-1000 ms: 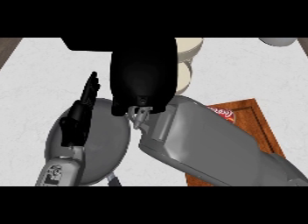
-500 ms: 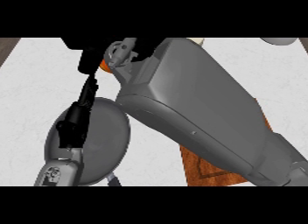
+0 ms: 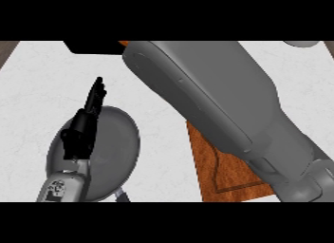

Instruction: Pick the squash from the cutting board and place it in the tiered basket

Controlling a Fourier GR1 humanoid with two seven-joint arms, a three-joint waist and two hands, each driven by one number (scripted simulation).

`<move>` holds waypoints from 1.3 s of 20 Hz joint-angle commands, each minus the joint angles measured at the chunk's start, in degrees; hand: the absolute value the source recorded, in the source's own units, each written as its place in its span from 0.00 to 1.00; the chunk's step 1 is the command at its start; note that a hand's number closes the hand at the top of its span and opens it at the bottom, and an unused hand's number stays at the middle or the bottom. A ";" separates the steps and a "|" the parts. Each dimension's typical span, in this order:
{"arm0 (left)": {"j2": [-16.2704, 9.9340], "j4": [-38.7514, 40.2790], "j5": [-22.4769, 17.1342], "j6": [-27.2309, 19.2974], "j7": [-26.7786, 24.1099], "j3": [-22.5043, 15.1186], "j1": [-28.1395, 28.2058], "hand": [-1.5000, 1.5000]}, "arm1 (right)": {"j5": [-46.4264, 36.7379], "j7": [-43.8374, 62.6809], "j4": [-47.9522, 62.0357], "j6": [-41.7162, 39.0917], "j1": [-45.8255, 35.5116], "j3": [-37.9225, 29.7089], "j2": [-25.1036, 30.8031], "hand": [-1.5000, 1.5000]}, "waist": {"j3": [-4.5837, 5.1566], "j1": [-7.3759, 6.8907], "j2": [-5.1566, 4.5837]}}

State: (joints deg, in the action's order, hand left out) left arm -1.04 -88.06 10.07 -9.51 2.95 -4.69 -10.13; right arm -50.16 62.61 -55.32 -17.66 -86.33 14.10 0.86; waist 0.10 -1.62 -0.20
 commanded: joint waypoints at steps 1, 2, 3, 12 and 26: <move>-1.88 -1.52 -1.28 1.73 -1.01 1.14 2.19 0.50 | -3.33 3.05 6.74 3.00 -1.66 -1.64 0.15 1.00 | -0.02 0.15 0.00; 0.97 1.89 0.88 -1.59 -3.46 -1.75 2.27 0.50 | -3.82 2.79 7.71 5.43 -0.78 -0.42 -0.81 1.00 | 0.00 0.37 -0.12; -1.08 0.98 -0.64 0.50 -1.21 1.32 -0.55 0.50 | -4.20 0.01 10.19 3.39 -2.26 -2.25 1.05 1.00 | -0.02 0.42 -0.14; -0.08 1.72 -0.36 0.20 -0.49 0.75 -1.85 0.50 | -3.75 0.25 15.04 17.85 2.92 -11.09 0.05 0.00 | -0.06 0.43 -0.43; 0.29 -0.41 0.34 -1.10 0.37 0.84 0.13 0.50 | -5.46 1.07 3.83 35.86 7.95 -18.19 2.79 0.00 | -0.10 2.05 0.45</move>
State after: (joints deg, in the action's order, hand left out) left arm -1.26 -88.71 9.77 -9.68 2.63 -3.85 -8.80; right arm -53.29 57.89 -48.49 13.32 -78.79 -3.06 2.41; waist -0.01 -0.10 0.12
